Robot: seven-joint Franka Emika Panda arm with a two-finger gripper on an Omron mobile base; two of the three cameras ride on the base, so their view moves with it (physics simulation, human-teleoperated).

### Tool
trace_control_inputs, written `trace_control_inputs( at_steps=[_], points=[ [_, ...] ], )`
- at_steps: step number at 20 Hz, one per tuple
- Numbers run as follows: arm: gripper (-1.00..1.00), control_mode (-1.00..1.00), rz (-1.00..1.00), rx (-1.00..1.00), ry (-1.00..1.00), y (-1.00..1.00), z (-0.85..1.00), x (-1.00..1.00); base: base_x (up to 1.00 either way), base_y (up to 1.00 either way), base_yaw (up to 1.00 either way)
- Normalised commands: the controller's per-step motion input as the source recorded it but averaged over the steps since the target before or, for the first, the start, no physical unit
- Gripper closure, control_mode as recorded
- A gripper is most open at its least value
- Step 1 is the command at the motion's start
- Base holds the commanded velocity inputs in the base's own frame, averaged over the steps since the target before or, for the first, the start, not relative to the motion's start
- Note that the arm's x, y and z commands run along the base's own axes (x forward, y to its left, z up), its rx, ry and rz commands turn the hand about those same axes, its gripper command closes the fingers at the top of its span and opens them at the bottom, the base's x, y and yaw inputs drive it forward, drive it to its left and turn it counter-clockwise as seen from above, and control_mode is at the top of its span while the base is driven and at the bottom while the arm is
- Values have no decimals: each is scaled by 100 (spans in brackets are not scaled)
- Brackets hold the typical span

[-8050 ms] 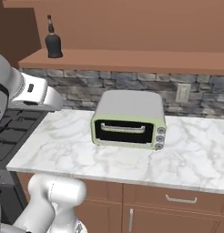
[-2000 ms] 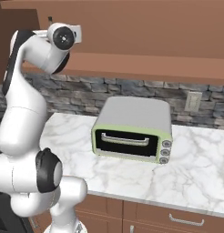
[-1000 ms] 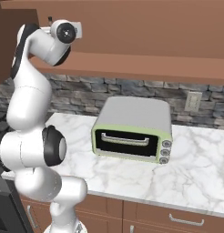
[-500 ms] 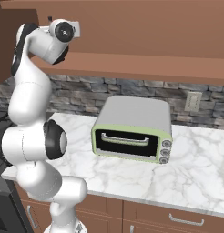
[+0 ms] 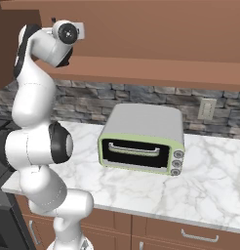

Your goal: Get the candle and the liquor from the cabinet and move them to the dining counter.

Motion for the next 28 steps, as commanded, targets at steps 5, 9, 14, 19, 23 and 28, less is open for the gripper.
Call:
trace_control_inputs(
  at_steps=[5, 9, 14, 19, 23, 28],
  points=[
    [-100, -100, 0, 0, 2, 2, 0, 20, 0, 0, 0],
    [-100, -100, 0, 0, 5, 5, 0, 31, 0, 0, 0],
    [-100, -100, 0, 0, 6, 20, 0, 11, 0, 0, 0],
    [-100, -100, 0, 0, 6, 28, 0, 1, 0, 0, 0],
    [-100, -100, 0, 0, 6, 20, 0, 2, 0, 0, 0],
    [-100, -100, 0, 0, 5, 13, 0, 4, 0, 0, 0]
  ],
)
